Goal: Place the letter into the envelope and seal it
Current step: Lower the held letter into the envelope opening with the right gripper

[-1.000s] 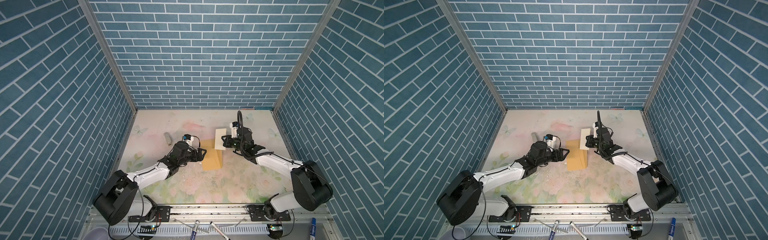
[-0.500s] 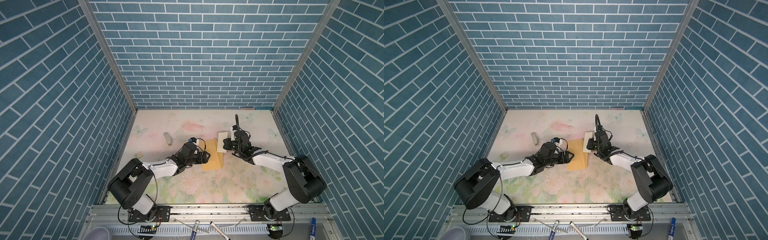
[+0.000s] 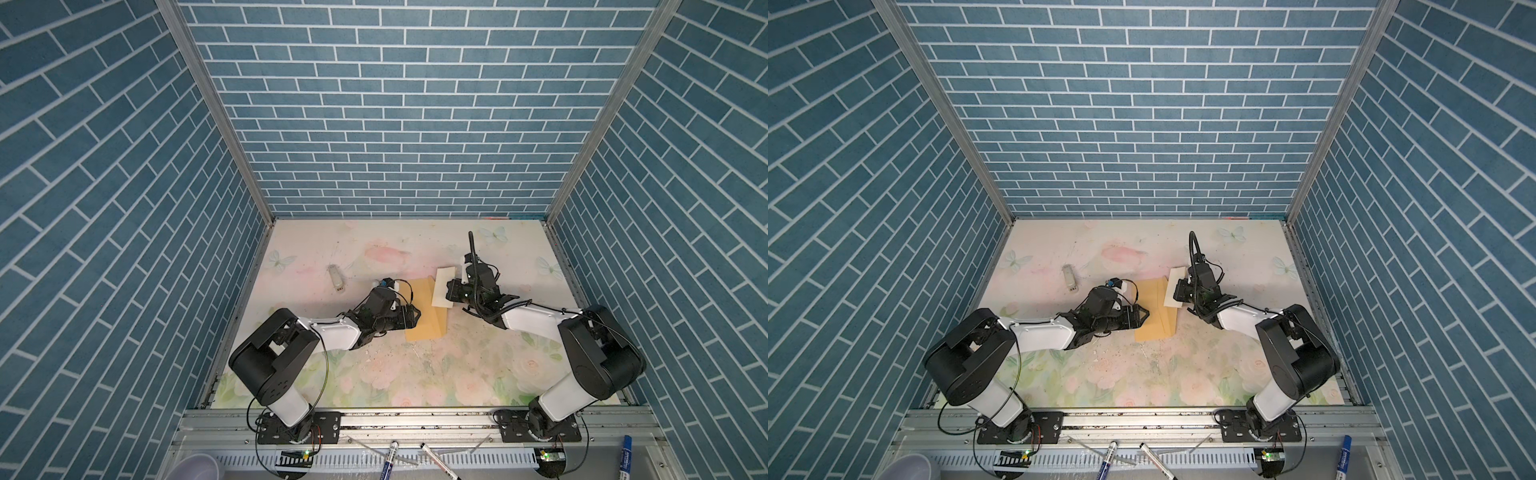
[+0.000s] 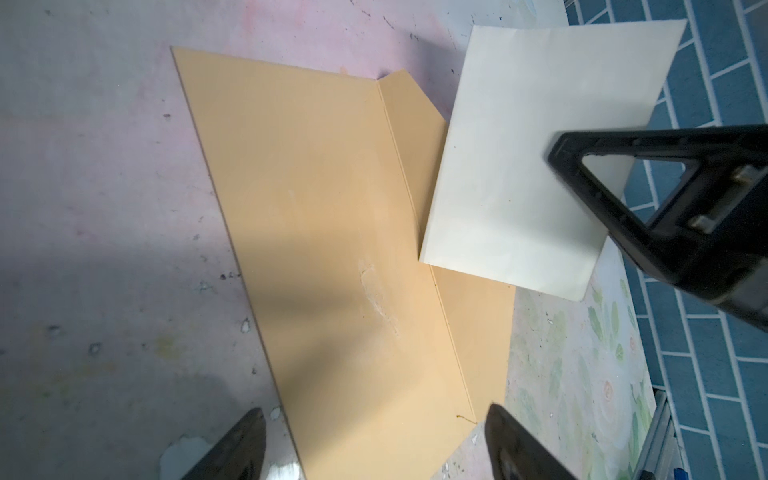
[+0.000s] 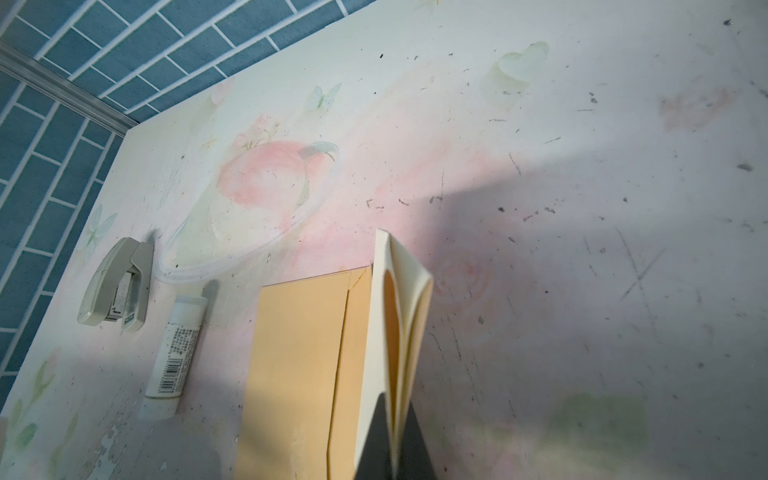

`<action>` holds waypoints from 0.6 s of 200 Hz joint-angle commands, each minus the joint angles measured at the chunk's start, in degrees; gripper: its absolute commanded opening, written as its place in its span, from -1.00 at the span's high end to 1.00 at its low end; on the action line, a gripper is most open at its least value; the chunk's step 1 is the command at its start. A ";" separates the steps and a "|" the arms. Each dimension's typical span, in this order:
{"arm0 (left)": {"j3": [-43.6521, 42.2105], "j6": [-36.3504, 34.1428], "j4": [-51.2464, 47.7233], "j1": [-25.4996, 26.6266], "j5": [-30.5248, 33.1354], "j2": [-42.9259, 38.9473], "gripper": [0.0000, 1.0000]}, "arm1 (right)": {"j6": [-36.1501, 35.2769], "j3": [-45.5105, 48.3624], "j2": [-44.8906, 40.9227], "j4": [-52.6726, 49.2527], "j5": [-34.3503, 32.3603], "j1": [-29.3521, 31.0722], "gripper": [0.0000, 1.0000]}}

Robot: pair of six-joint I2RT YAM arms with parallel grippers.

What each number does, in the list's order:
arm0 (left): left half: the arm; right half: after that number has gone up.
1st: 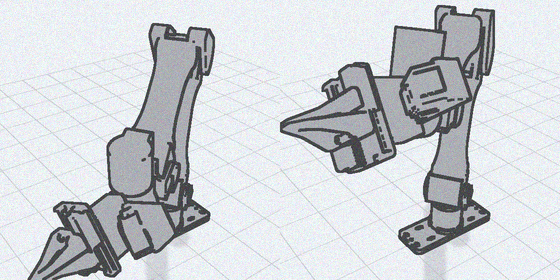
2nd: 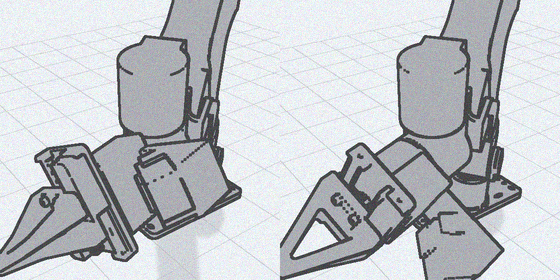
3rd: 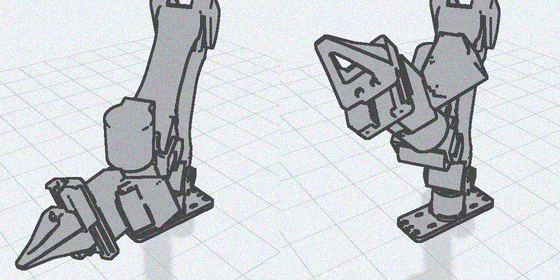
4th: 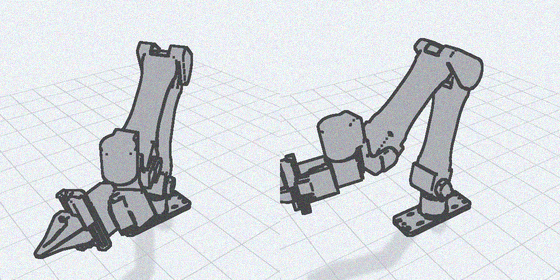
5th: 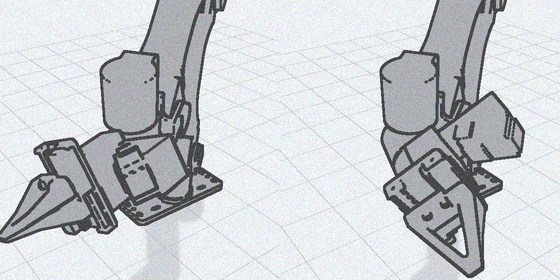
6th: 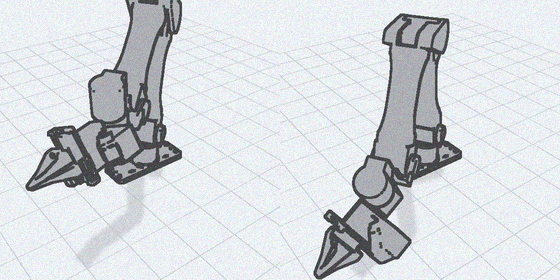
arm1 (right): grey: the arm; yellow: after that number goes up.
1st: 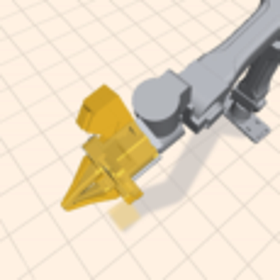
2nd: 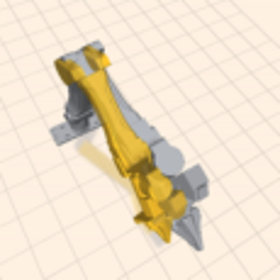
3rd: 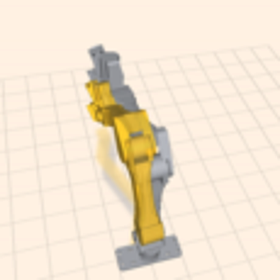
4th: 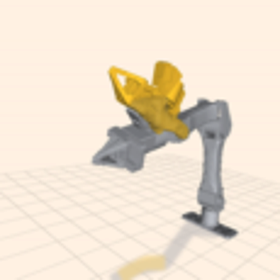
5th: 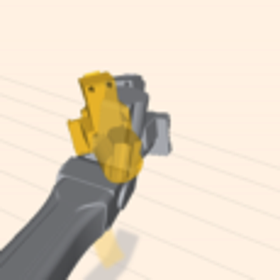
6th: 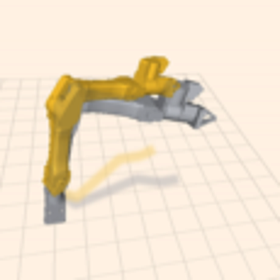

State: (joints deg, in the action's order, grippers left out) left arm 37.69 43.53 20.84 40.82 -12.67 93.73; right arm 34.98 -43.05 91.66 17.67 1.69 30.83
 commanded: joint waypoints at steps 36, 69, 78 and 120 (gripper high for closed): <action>1.17 0.44 2.05 0.31 0.19 2.23 -0.66 | 2.64 1.30 2.10 1.35 0.10 -0.16 1.00; 1.16 0.55 2.67 0.27 0.08 3.03 -0.65 | 2.89 0.98 2.73 1.23 1.05 -0.20 1.00; 1.22 0.68 2.87 0.29 0.01 3.32 -0.65 | 2.92 0.95 2.90 1.18 1.28 -0.16 1.00; 1.33 1.00 3.55 0.31 -0.25 4.11 -0.64 | 3.07 0.43 3.82 0.74 2.57 -0.16 1.00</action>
State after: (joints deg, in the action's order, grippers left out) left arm 38.06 44.34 23.73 40.82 -12.84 96.44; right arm 36.21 -43.03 94.52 18.13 3.07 30.83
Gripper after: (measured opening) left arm 0.822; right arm 0.045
